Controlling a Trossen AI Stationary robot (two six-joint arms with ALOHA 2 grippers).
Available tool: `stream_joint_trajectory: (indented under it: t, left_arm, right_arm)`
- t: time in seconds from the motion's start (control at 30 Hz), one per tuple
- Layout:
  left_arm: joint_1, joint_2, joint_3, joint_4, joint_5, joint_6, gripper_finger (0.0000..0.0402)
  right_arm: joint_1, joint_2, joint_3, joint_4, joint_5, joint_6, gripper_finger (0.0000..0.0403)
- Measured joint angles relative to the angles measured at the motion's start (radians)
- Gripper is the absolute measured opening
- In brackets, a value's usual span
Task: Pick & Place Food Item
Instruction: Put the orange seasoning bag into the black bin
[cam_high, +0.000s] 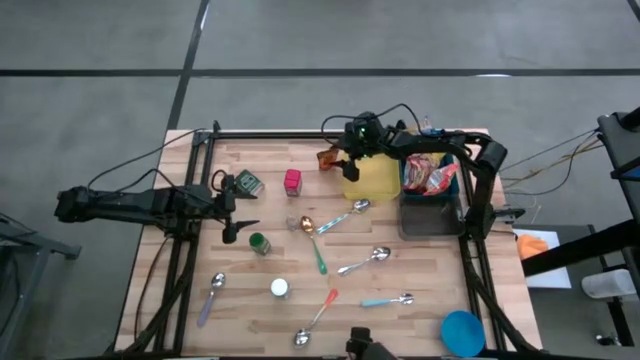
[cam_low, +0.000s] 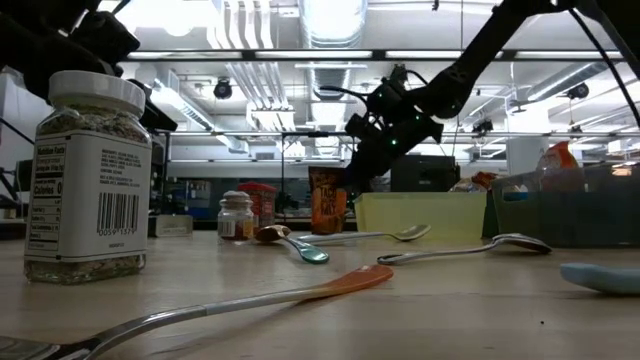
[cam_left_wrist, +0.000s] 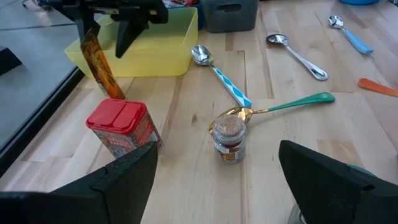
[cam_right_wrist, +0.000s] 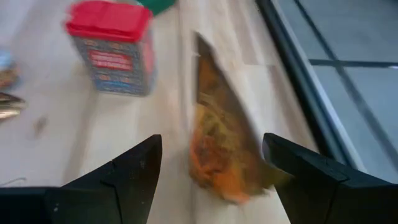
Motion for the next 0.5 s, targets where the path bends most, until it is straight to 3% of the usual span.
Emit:
stream_joint_trajectory:
  t: [0.3, 0.5]
  left_arm:
    - [0.0, 0.0, 0.0, -0.001, 0.0, 0.0, 0.034]
    - [0.0, 0.0, 0.0, -0.001, 0.0, 0.0, 0.034]
  right_arm:
    - [0.0, -0.001, 0.031, -0.024, -0.015, -0.021, 0.0273]
    - [0.001, 0.072, 0.053, -0.05, -0.002, -0.025, 0.0236]
